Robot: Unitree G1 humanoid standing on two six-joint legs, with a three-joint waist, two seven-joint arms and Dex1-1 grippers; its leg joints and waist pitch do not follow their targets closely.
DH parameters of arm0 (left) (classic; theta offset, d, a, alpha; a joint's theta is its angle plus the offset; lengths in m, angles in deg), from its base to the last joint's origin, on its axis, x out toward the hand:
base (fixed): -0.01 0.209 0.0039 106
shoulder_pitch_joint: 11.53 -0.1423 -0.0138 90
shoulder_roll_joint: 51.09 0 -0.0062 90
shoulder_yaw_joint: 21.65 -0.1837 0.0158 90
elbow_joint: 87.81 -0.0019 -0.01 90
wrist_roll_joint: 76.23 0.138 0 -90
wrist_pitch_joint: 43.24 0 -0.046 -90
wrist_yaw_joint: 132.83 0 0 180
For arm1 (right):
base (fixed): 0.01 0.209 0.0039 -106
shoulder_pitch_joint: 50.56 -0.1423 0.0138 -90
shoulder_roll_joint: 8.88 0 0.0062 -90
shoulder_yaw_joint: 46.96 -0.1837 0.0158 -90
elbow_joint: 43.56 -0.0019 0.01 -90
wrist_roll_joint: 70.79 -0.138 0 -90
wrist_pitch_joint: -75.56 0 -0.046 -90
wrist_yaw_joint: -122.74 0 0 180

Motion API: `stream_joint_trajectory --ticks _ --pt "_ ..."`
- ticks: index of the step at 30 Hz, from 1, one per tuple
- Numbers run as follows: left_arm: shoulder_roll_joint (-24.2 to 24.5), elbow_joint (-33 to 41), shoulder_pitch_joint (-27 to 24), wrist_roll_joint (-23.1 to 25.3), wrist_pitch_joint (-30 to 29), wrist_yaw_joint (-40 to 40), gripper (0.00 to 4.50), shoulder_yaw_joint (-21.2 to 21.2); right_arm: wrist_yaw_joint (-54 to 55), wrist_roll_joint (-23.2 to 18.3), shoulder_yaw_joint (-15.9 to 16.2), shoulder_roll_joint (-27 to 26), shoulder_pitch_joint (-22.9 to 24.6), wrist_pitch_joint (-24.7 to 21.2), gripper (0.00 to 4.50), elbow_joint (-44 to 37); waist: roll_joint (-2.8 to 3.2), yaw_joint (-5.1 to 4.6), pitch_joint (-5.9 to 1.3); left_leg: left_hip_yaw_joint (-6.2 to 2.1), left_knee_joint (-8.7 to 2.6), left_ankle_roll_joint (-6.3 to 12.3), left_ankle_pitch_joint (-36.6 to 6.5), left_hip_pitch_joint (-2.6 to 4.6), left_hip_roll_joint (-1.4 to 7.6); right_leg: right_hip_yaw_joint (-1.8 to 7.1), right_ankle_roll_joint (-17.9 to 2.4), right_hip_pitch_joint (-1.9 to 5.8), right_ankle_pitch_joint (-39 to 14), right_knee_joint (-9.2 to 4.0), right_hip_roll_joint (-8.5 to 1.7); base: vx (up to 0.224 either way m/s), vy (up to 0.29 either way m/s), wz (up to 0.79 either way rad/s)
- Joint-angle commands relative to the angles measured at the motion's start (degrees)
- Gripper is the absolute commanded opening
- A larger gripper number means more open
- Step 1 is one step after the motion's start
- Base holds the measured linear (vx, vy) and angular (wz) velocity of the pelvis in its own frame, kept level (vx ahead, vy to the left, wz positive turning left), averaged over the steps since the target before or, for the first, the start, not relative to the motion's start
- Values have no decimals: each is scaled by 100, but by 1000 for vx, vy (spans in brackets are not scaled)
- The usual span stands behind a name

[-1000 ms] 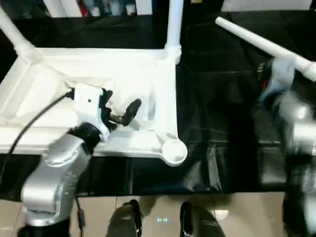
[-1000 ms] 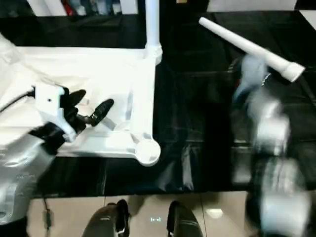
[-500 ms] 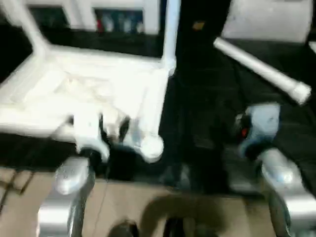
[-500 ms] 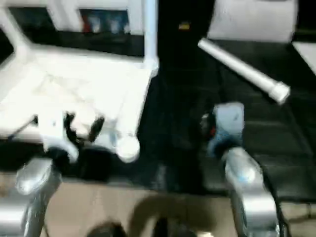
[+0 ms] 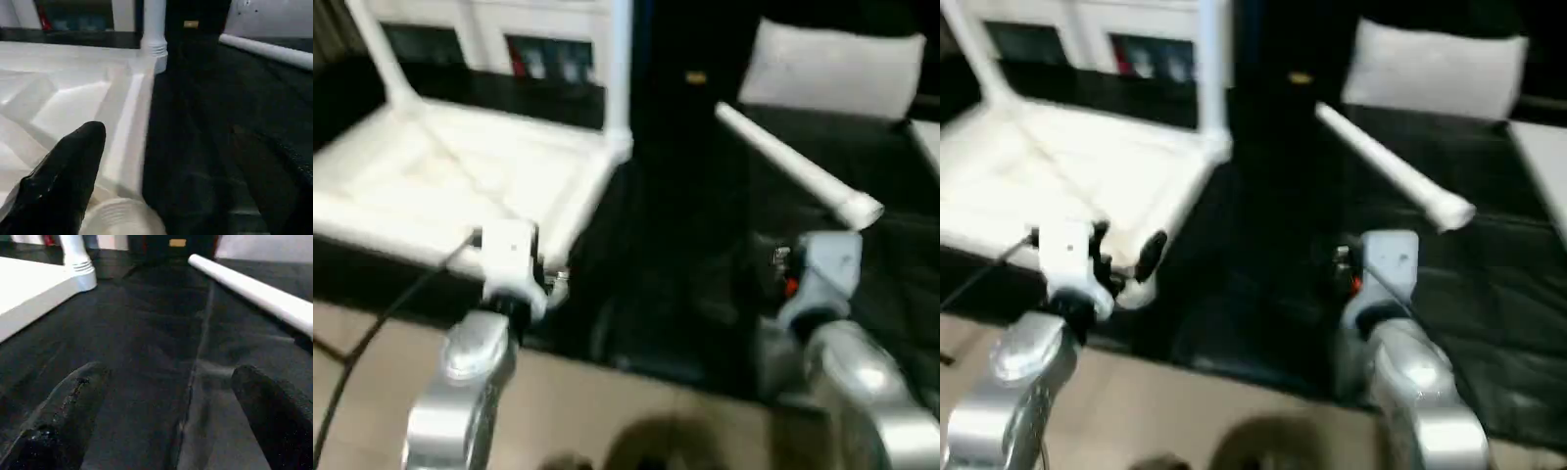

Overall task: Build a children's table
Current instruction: Move to table

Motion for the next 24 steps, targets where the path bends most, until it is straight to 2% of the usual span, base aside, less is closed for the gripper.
stream_joint_trajectory --ticks 1,2,3,4,5,6,7,8,9,10,11,12,13,14,15,16,17,18,19,20,21,22,23,24 --pt "-19 90 99 -77 117 156 444 -114 149 92 37 3 34 -33 450 -200 68 -10 -298 -362 -741 2286 1507 107 560 456 -90 -18 447 -626 -576 -70 -202 2" --pt "-28 125 92 -165 215 256 444 -136 174 95 70 -5 51 -29 450 -227 -272 86 -365 -87 -382 1648 938 -98 3 780 260 261 717 -1376 -817 -70 -202 2" --pt "-35 141 86 -205 256 288 444 -140 184 95 80 -8 55 -30 450 -236 -102 118 -385 -107 -276 1310 1019 -389 2 872 71 554 779 -1424 -1378 -117 -253 -17" --pt "-33 147 83 -221 265 291 444 -141 186 101 81 -12 55 -38 450 -241 -275 299 -385 -41 -395 491 692 -234 119 780 383 394 708 -1570 -1258 -124 -278 -12" --pt "-38 162 68 -271 226 308 444 -131 173 108 98 -4 64 -38 450 -248 -392 248 -376 -32 -502 247 422 -234 111 748 571 475 542 -1536 -1125 -124 -278 -12" --pt "-42 173 57 -307 199 322 444 -124 163 114 110 0 70 -39 450 -253 -308 302 -370 22 -647 -140 57 -161 106 665 840 555 -79 -1549 -982 -72 -227 -2" --pt "-1 172 45 -289 191 347 444 -161 149 148 115 14 64 -51 450 -256 -302 276 -264 111 -674 -347 -626 -56 86 668 978 506 -2267 -1725 -910 -60 -169 -9" --pt "30 169 38 -268 189 364 444 -190 141 173 116 24 58 -60 450 -257 -304 236 -186 167 -646 -384 -895 -32 66 664 888 466 -3455 -1829 -902 -60 -169 -9" --pt "53 163 30 -244 194 382 444 -215 137 180 110 20 46 -86 450 -268 -297 168 -115 260 -437 -346 -1224 118 8 609 536 347 -5245 -2048 -892 -64 -121 -10" --pt "59 173 9 -238 187 390 444 -229 131 148 80 -4 27 -107 450 -287 -149 23 -124 381 -275 -516 -1588 654 19 757 273 24 -5850 -2233 -525 -116 -66 -24" --pt "57 177 -4 -243 190 398 444 -230 138 120 65 -20 18 -126 450 -307 -286 -91 100 374 -120 -642 -2282 1036 9 334 201 -331 -5788 -2325 -282 -116 -66 -24" --pt "53 174 -8 -248 194 403 444 -228 140 99 53 -24 2 -142 450 -312 -142 -119 102 144 -699 -698 -3573 1167 416 28 -28 -183 -4036 -1866 -104 -88 -22 -69" --pt "52 176 -14 -253 192 404 444 -226 136 84 50 -20 -10 -155 450 -311 69 -83 69 -125 -1550 -526 -4621 719 1048 84 -255 391 -2136 -728 -436 -35 51 -110" --pt "50 174 -19 -252 206 412 444 -225 117 71 58 2 -26 -167 450 -301 1 -35 174 -49 -1847 -430 -5107 570 1262 84 -304 552 -1599 -303 -524 -23 11 -152" --pt "49 166 -14 -252 213 414 444 -226 85 43 59 19 -56 -188 450 -281 -4 117 170 274 -1861 -212 -5547 827 1446 96 -414 482 -1240 -27 -713 -20 15 -101" --pt "62 163 -10 -253 214 407 444 -230 42 36 82 56 -85 -196 450 -274 -143 146 145 204 -1750 -85 -5363 334 1153 160 -112 931 -1497 -62 -796 26 -115 -75" --pt "62 163 -10 -253 214 407 444 -230 42 36 82 56 -85 -196 450 -274 -143 146 145 204 -1750 -85 -5363 334 1153 160 -112 931 -1497 -62 -796 13 -75 -33" --pt "91 157 4 -256 227 403 444 -231 -45 24 121 106 -141 -185 450 -257 -287 255 -16 490 -70 57 -2423 294 64 970 594 873 -5377 -1841 -1210 57 -97 -39" --pt "101 156 10 -259 227 399 444 -222 -92 18 141 130 -170 -192 450 -245 -441 397 -221 152 659 263 -785 -260 -19 1445 331 1384 -5284 -1839 -1447 133 -55 4" --pt "105 161 16 -256 224 381 444 -202 -152 7 164 167 -205 -225 450 -227 -533 405 -192 27 692 325 -201 -485 -150 1369 301 1410 -3669 -1718 -1109 133 -55 4" --pt "112 184 9 -265 209 365 444 -176 -277 0 210 252 -262 -217 450 -201 -534 402 -153 31 614 319 131 -483 -235 1262 299 1367 -2937 -1705 -957 186 -91 29" --pt "122 196 2 -265 203 359 444 -170 -317 -11 221 272 -279 -215 450 -191 -460 424 -122 82 328 494 602 -319 -310 1264 75 1282 -2048 -1832 -798 191 -81 40" --pt "148 217 -16 -259 194 351 444 -163 -372 -39 231 290 -305 -225 450 -171 -388 431 -76 77 152 584 832 -306 -282 1247 -184 1300 -1916 -1935 -787 191 -81 40" --pt "148 254 -42 -276 169 331 444 -143 -458 -35 268 370 -341 -191 450 -148 -161 453 -73 3 -149 660 1150 -345 -118 1070 -581 1414 -1818 -2110 -831 222 -15 23"
